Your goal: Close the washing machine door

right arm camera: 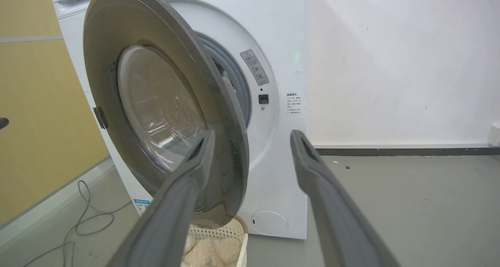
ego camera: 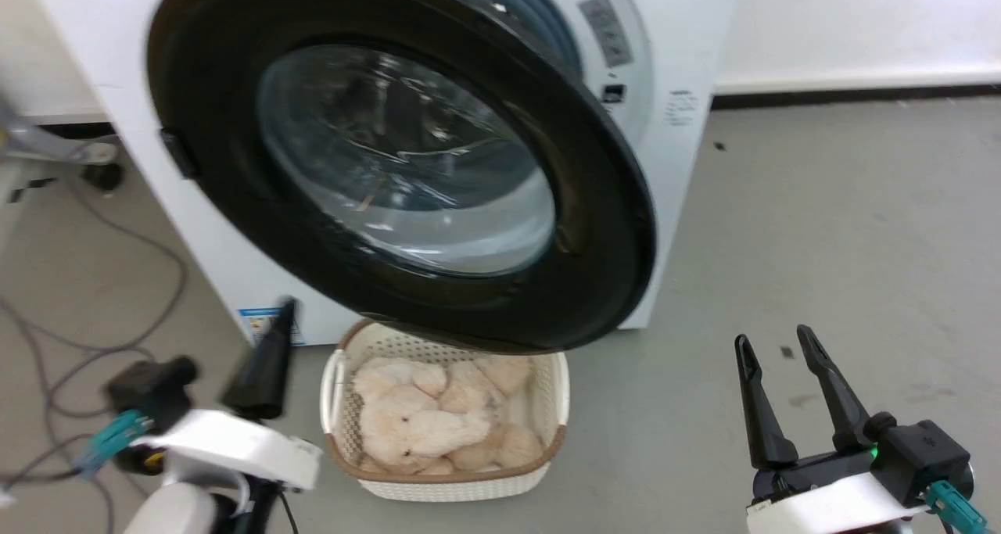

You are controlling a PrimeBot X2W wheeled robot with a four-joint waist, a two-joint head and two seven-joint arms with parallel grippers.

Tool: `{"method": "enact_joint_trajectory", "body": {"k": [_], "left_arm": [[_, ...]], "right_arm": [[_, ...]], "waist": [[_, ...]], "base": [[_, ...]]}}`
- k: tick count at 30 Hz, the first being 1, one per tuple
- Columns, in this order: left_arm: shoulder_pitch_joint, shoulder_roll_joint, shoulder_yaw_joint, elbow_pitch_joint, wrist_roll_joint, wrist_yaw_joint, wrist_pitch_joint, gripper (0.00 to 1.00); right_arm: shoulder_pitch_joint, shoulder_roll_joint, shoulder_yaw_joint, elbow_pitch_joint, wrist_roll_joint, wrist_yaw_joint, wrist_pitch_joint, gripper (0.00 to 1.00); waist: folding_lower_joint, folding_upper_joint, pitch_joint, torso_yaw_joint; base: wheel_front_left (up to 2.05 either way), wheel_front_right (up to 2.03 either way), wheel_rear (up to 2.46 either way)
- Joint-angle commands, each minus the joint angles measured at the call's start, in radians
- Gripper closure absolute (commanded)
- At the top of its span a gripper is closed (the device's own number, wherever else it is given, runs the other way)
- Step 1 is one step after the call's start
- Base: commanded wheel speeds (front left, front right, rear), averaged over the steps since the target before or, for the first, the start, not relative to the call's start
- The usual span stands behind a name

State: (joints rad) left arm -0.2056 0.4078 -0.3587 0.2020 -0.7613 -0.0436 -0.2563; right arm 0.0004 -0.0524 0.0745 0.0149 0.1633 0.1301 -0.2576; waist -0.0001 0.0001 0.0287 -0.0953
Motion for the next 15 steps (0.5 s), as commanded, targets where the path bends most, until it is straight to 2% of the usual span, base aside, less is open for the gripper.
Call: {"method": "enact_joint_trajectory", "body": {"k": [1, 5, 8, 9, 10, 11, 15], "left_arm": [[0.048, -0.026, 0.073, -0.067, 0.071, 0.028, -0.005, 1.00], [0.158, -0.103, 0.191, -0.183, 0.198, 0.058, -0.005, 1.00], [0.220, -0.158, 0.221, -0.215, 0.275, 0.045, -0.005, 1.00], [0.235, -0.172, 0.220, -0.217, 0.301, 0.037, -0.005, 0.96], [0.250, -0.185, 0.218, -0.215, 0.325, 0.031, -0.005, 0.52], [0.262, -0.201, 0.220, -0.213, 0.338, 0.025, -0.005, 0.00], [0.285, -0.244, 0.235, -0.224, 0.413, -0.005, -0.005, 0.00]], "right_arm": [[0.017, 0.002, -0.002, -0.004, 0.001, 0.001, -0.004, 0.00], [0.023, 0.002, 0.003, -0.006, 0.001, 0.001, -0.004, 0.00], [0.029, 0.002, 0.004, -0.004, 0.001, 0.001, -0.004, 0.00], [0.030, 0.002, 0.005, -0.002, 0.001, 0.001, -0.004, 0.00], [0.031, 0.002, 0.009, 0.000, 0.000, 0.001, -0.004, 0.00], [0.031, 0.002, 0.012, 0.002, -0.001, 0.001, -0.004, 0.00], [0.034, 0.002, 0.014, 0.005, -0.001, 0.001, -0.004, 0.00]], "waist": [[0.0001, -0.0001, -0.023, 0.039], [0.0001, -0.0001, -0.029, 0.066], [0.0001, -0.0001, -0.031, 0.085], [0.0001, -0.0001, -0.032, 0.089], [0.0001, -0.0001, -0.032, 0.091], [0.0001, -0.0001, -0.033, 0.093], [0.0001, -0.0001, -0.033, 0.102]], "base": [[0.00, 0.00, 0.00], [0.00, 0.00, 0.00], [0.00, 0.00, 0.00], [0.00, 0.00, 0.00], [0.00, 0.00, 0.00], [0.00, 0.00, 0.00], [0.00, 0.00, 0.00]]}}
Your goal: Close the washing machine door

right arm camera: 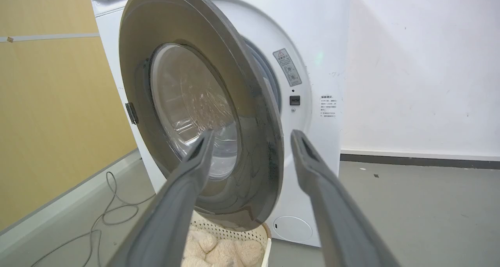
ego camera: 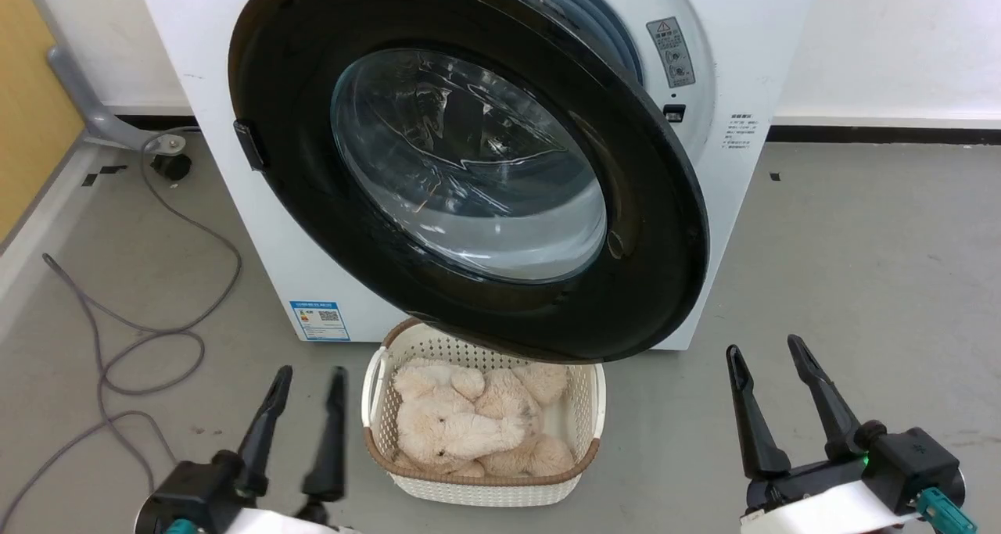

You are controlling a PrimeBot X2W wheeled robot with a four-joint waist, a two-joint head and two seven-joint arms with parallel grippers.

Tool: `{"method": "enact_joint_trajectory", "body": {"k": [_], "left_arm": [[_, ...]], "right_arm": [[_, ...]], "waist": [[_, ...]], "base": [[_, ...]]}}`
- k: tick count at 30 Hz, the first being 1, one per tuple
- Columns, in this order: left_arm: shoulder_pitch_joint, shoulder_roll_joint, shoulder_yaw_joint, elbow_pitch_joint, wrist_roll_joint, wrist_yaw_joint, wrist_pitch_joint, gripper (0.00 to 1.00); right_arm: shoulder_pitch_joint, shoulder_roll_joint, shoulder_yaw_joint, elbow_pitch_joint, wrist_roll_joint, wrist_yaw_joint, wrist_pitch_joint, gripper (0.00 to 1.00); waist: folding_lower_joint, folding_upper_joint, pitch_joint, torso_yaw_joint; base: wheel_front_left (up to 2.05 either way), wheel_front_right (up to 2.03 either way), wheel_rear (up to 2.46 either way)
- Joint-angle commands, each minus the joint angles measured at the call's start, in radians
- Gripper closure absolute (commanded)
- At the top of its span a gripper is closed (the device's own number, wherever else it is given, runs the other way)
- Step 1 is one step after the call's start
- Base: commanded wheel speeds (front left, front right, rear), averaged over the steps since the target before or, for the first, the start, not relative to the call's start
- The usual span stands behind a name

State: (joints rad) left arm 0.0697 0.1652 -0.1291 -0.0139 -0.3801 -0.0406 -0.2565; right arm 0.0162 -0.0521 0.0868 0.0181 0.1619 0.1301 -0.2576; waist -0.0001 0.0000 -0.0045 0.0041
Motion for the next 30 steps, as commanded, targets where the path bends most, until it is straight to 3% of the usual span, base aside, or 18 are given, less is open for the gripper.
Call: {"method": "enact_joint_trajectory", "body": {"k": [1, 10, 11, 12, 13, 18, 25, 30], "left_arm": [[0.016, -0.007, 0.005, -0.008, 0.055, -0.014, -0.005, 0.00], [0.034, -0.071, 0.034, -0.002, 0.149, -0.044, -0.005, 0.00], [0.031, -0.077, 0.038, -0.003, 0.153, -0.046, -0.005, 0.00], [0.028, -0.081, 0.041, -0.004, 0.157, -0.048, -0.005, 0.00], [0.024, -0.085, 0.042, -0.004, 0.161, -0.051, -0.005, 0.00], [-0.004, -0.097, 0.046, -0.012, 0.179, -0.064, -0.005, 0.00], [-0.052, -0.106, 0.036, -0.017, 0.194, -0.076, -0.005, 0.00], [-0.082, -0.111, 0.027, -0.018, 0.197, -0.080, -0.005, 0.00]], "right_arm": [[0.020, 0.002, 0.003, 0.003, 0.000, 0.001, -0.004, 0.00], [0.035, 0.002, 0.013, 0.041, 0.012, 0.001, -0.004, 0.00], [0.034, 0.002, 0.012, 0.044, 0.013, 0.001, -0.004, 0.28], [0.032, 0.002, 0.012, 0.045, 0.013, 0.001, -0.004, 0.80], [0.029, 0.002, 0.016, 0.045, 0.009, 0.001, -0.004, 1.00], [-0.014, -0.027, 0.071, 0.040, -0.028, 0.001, -0.004, 1.00], [-0.156, -0.148, 0.183, 0.075, -0.031, 0.001, 0.000, 1.00], [-0.290, -0.237, 0.204, 0.122, 0.008, 0.001, 0.034, 1.00]], "waist": [[0.0001, 0.0000, 0.000, 0.003], [0.0001, 0.0000, 0.009, 0.022], [0.0001, 0.0000, 0.012, 0.027], [0.0001, 0.0000, 0.016, 0.031], [0.0001, 0.0000, 0.022, 0.036], [0.0001, 0.0000, 0.059, 0.062], [0.0001, 0.0000, 0.139, 0.110], [0.0001, 0.0000, 0.197, 0.141]], "base": [[0.00, 0.00, 0.00], [0.00, 0.00, 0.00], [0.00, 0.00, 0.00], [0.00, 0.00, 0.00], [0.00, 0.00, 0.00], [0.00, 0.00, 0.00], [0.00, 0.00, 0.00], [0.00, 0.00, 0.00]]}}
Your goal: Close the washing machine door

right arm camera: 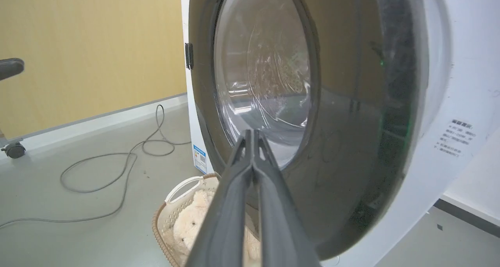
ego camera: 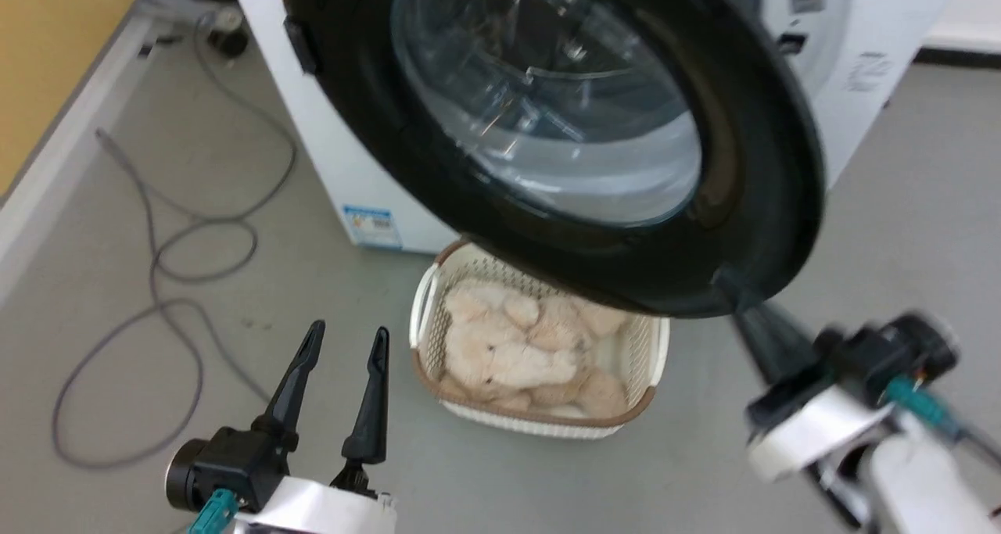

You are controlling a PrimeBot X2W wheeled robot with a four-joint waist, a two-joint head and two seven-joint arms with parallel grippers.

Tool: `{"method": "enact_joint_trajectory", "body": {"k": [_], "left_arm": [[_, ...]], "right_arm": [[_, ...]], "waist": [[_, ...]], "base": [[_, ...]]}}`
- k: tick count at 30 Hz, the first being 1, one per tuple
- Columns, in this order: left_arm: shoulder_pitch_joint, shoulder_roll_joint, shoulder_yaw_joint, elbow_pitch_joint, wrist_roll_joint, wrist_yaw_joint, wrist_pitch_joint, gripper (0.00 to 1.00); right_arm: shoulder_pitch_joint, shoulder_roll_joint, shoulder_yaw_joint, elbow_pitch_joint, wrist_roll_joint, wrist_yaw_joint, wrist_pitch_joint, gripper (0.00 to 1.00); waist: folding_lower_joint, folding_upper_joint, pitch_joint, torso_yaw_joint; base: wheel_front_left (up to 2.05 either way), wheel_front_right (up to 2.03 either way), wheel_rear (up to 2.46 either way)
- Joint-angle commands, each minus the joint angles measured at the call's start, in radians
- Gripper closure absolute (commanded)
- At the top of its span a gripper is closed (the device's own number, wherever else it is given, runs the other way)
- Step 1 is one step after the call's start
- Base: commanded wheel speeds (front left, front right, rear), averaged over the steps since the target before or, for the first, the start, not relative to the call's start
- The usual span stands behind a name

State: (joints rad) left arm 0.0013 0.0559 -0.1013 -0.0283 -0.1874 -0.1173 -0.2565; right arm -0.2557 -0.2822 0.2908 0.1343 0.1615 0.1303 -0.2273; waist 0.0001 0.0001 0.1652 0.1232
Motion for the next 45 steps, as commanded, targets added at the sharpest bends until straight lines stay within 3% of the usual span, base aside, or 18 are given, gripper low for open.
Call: {"method": "enact_joint_trajectory", "body": {"k": [1, 11, 27, 34, 45], "left_arm": [[-0.014, -0.001, -0.001, -0.004, 0.005, -0.003, -0.005, 0.00], [-0.083, -0.005, -0.023, -0.009, 0.000, -0.007, -0.005, 0.00], [-0.151, -0.006, -0.053, -0.031, -0.030, 0.010, -0.005, 0.00], [-0.167, -0.006, -0.067, -0.026, -0.035, 0.016, -0.005, 0.00], [-0.181, -0.006, -0.068, -0.012, -0.043, 0.032, -0.005, 0.00]], "right_arm": [[-0.018, -0.007, -0.001, 0.006, 0.009, 0.000, 0.003, 1.00], [-0.213, -0.086, -0.125, 0.116, 0.085, 0.000, 0.093, 1.00], [-0.472, -0.139, -0.235, 0.254, 0.126, 0.000, 0.191, 1.00], [-0.601, -0.134, -0.297, 0.342, 0.106, 0.000, 0.195, 1.00], [-0.662, -0.121, -0.338, 0.455, 0.073, 0.000, 0.148, 1.00]], "waist": [[-0.0001, -0.0001, 0.027, 0.022], [-0.0001, -0.0001, 0.128, 0.080], [-0.0001, -0.0001, 0.243, 0.124], [-0.0001, -0.0001, 0.270, 0.134], [-0.0001, -0.0001, 0.254, 0.134]], "base": [[0.00, 0.00, 0.00], [0.00, 0.00, 0.00], [0.00, 0.00, 0.00], [0.00, 0.00, 0.00], [0.00, 0.00, 0.00]]}}
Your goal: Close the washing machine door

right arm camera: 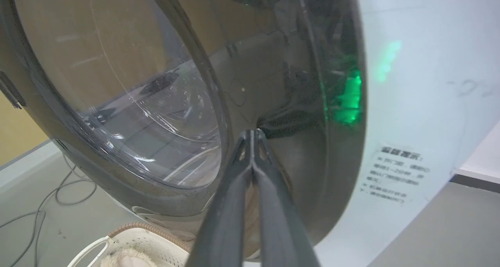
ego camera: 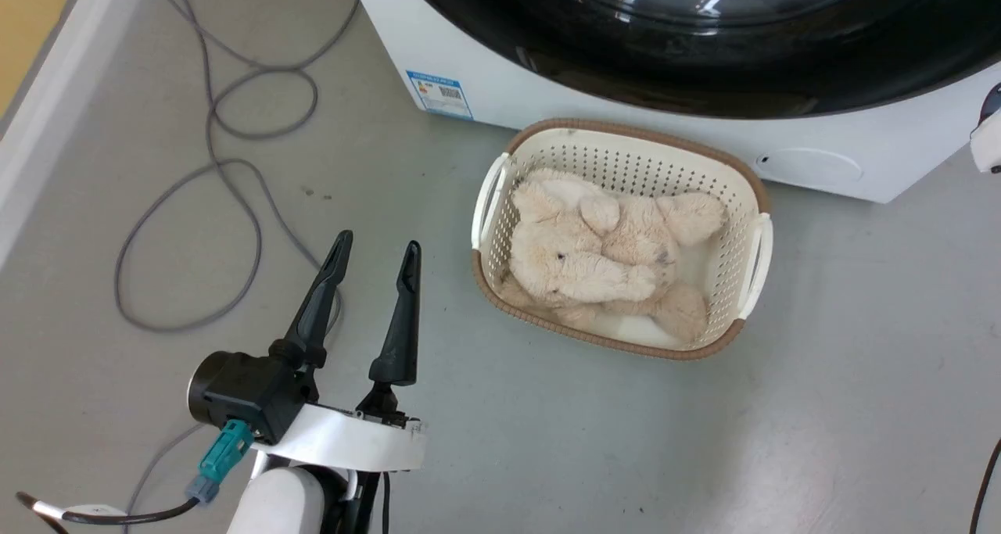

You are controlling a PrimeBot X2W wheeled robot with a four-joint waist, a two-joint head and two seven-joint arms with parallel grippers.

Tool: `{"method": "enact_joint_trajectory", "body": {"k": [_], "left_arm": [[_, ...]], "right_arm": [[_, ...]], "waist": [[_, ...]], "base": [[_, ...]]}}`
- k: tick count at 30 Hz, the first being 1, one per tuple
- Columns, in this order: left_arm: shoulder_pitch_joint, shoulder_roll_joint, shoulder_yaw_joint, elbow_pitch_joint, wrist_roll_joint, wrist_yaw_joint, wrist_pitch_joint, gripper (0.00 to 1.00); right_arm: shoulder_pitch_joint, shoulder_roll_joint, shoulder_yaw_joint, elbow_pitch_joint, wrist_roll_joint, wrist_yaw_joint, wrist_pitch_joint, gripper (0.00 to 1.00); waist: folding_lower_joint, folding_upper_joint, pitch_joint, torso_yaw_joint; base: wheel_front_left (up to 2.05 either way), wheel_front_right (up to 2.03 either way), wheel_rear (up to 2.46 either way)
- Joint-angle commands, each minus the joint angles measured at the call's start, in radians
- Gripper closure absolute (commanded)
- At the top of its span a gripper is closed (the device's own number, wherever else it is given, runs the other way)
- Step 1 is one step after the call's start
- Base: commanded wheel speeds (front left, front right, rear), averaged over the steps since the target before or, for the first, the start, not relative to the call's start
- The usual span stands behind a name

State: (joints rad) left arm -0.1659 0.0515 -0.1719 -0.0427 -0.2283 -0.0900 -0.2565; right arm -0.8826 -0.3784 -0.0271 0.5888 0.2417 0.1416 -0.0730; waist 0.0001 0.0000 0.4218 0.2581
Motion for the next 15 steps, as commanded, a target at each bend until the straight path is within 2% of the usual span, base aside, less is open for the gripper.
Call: {"method": "enact_joint_trajectory", "body": {"k": [1, 3, 8, 15], "left_arm": [[-0.013, -0.001, 0.004, 0.004, -0.002, 0.005, -0.005, 0.00], [-0.010, -0.001, 0.007, 0.009, -0.001, 0.008, -0.005, 0.00], [0.035, -0.001, 0.036, 0.026, 0.015, 0.010, -0.005, 0.00], [0.087, -0.001, 0.075, 0.045, 0.031, 0.011, -0.005, 0.00]], "right_arm": [[-0.034, -0.026, -0.018, 0.009, -0.007, -0.011, -0.013, 1.00], [-0.025, -0.023, -0.009, 0.020, -0.006, -0.011, -0.029, 1.00], [0.111, 0.013, 0.051, 0.014, 0.021, -0.011, -0.113, 1.00], [0.343, 0.045, 0.097, -0.113, 0.043, -0.011, -0.163, 1.00]], "waist": [[-0.0001, 0.0000, -0.008, -0.003], [-0.0001, 0.0000, -0.024, -0.009], [-0.0001, 0.0000, -0.142, -0.064], [-0.0001, 0.0000, -0.272, -0.137]], "base": [[0.00, 0.00, 0.00], [0.00, 0.00, 0.00], [0.00, 0.00, 0.00], [0.00, 0.00, 0.00]]}}
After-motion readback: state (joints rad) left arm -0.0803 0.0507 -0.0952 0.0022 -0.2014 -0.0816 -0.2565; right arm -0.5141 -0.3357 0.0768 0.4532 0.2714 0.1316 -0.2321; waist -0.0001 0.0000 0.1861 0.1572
